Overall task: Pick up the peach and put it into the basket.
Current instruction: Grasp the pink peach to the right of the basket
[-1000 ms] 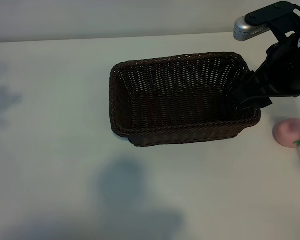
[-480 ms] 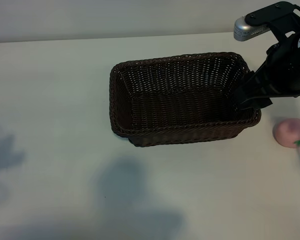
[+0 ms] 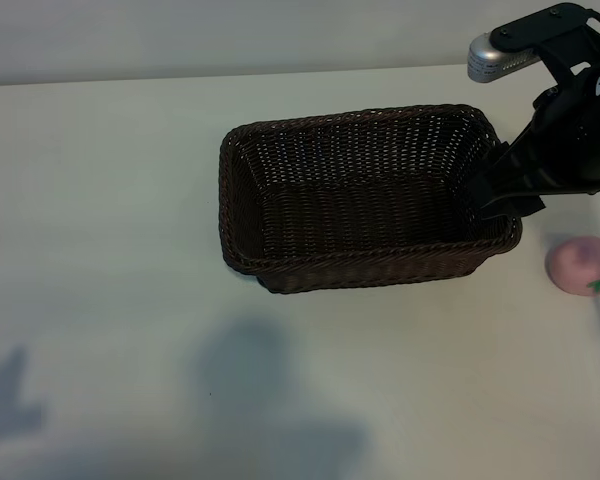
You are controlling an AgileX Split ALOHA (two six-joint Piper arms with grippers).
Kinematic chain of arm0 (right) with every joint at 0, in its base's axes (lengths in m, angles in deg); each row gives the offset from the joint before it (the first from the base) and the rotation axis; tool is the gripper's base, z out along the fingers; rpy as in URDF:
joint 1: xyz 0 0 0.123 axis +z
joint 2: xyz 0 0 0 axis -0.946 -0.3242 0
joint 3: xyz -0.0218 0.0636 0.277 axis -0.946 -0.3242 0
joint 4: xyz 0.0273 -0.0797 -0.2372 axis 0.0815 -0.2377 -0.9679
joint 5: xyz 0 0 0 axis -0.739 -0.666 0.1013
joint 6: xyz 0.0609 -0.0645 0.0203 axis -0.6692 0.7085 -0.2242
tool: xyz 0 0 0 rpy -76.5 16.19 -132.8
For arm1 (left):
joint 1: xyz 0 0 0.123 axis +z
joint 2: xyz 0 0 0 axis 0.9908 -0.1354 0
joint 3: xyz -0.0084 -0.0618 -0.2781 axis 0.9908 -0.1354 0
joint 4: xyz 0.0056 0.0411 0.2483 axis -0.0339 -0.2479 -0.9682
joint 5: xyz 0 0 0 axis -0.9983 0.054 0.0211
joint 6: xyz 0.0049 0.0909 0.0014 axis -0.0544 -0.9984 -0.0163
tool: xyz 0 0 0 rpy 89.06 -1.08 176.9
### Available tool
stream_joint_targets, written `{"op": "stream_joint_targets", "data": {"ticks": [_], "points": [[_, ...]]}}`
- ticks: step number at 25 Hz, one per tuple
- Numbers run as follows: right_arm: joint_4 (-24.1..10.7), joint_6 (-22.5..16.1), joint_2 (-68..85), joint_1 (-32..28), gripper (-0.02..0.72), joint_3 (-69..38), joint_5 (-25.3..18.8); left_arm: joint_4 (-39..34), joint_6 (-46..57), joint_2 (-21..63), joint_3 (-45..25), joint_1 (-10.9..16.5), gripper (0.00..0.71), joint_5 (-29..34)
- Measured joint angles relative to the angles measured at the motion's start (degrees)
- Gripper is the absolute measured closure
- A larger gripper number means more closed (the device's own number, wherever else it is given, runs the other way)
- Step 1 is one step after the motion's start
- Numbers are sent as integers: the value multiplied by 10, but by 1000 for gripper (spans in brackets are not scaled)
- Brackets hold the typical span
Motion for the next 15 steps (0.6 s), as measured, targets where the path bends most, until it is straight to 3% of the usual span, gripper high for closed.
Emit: {"op": "stream_joint_targets", "data": {"ticks": [5,15], "points": [[0,1,0,0,108,0,0,-63,21,9,-3,0,114,45],[0,2,0,0,108,0,0,-81,38,10,-50,0,114,73]]}}
